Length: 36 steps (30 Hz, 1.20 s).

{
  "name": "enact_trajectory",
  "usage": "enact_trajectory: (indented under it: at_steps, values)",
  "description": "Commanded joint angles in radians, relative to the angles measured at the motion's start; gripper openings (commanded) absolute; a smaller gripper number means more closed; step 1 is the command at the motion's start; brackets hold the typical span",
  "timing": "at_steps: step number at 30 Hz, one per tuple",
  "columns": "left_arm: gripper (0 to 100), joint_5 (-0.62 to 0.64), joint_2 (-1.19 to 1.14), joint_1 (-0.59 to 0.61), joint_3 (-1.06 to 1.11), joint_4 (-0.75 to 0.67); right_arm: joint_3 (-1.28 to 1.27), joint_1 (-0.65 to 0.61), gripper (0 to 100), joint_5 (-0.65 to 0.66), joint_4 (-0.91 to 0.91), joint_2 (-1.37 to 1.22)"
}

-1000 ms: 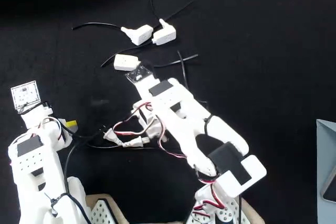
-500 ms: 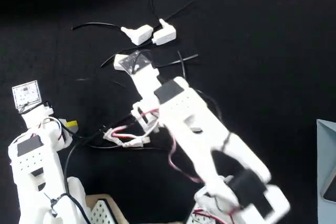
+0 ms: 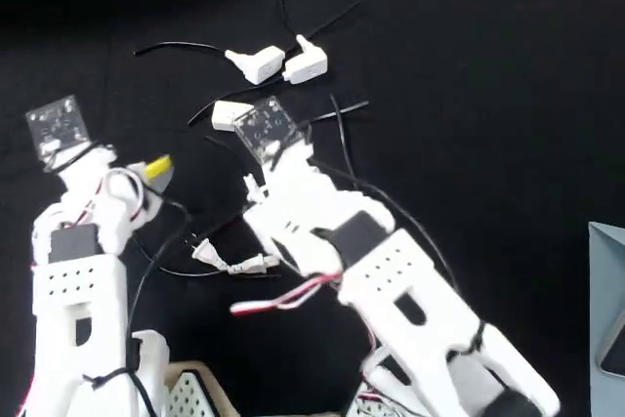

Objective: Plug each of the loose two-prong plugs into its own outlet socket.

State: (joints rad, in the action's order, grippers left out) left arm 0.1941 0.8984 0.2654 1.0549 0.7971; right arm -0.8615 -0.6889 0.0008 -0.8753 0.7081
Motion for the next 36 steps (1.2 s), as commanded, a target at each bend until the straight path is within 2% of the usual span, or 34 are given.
enact_trajectory:
  at_steps: [1, 7, 14, 20, 25, 29, 33, 36]
  values:
    - [31, 0.063, 0.02, -0.134, -0.081, -0.009, -0.018, -0.049, 1.1, -0.005, 0.028, 0.088]
    - [31, 0.075, 0.095, -0.272, -0.079, 0.008, -0.024, -0.051, 1.1, -0.075, 0.025, 0.101]
    - [31, 0.064, 0.385, -0.423, -0.088, 0.216, -0.031, -0.051, 1.1, -0.075, 0.026, 0.093]
    - [31, -0.005, 0.454, -0.432, -0.042, 0.245, -0.033, -0.046, 1.1, -0.1, 0.026, 0.088]
    - [31, -0.005, 0.463, -0.361, -0.045, 0.29, -0.033, 0.031, 1.1, -0.117, 0.026, 0.087]
    - [31, -0.005, 0.463, -0.17, -0.024, 0.308, -0.071, 0.068, 1.1, -0.117, 0.068, 0.087]
    - [31, -0.009, 0.463, 0.051, 0.056, 0.276, -0.236, 0.072, 1.1, -0.112, 0.302, 0.085]
    - [31, -0.058, 0.463, 0.122, 0.136, 0.222, -0.36, 0.091, 1.1, -0.11, 0.509, 0.085]
